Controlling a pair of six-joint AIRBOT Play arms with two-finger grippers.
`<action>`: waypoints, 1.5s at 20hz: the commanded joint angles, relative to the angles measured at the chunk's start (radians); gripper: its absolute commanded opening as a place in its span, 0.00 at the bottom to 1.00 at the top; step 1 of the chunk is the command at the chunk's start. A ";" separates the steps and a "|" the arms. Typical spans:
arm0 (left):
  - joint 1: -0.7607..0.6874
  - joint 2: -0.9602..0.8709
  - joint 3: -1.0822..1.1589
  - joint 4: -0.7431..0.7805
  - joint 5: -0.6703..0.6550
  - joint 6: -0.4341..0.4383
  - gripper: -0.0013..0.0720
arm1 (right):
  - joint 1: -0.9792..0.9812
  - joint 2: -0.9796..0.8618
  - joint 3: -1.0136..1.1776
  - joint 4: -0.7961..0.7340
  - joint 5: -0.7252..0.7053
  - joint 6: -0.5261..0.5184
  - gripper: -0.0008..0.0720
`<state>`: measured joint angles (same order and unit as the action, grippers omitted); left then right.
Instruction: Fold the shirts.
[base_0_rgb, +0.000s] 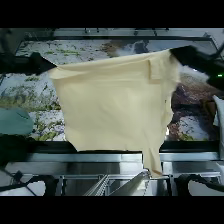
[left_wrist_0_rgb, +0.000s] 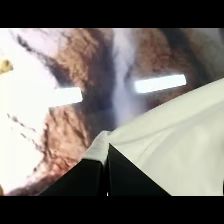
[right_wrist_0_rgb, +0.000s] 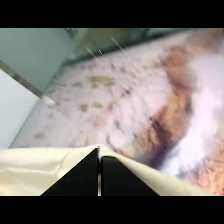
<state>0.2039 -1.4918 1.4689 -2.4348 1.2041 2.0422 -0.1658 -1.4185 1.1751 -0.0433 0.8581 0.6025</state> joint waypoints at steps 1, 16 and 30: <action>-0.018 -0.263 0.157 0.053 0.046 0.014 0.14 | 0.023 -0.258 0.106 0.097 0.016 -0.022 0.48; 0.221 0.047 -0.369 0.063 0.387 -0.011 0.98 | -0.420 0.267 -0.595 -0.568 0.303 0.566 0.52; 0.393 0.340 -0.674 0.058 0.231 -0.009 0.98 | -0.066 0.142 -0.821 -0.458 0.039 0.554 0.55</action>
<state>0.5888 -1.1801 0.8055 -2.3783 1.4460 2.0327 -0.3431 -1.2148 0.3634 -0.5903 0.9916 1.1942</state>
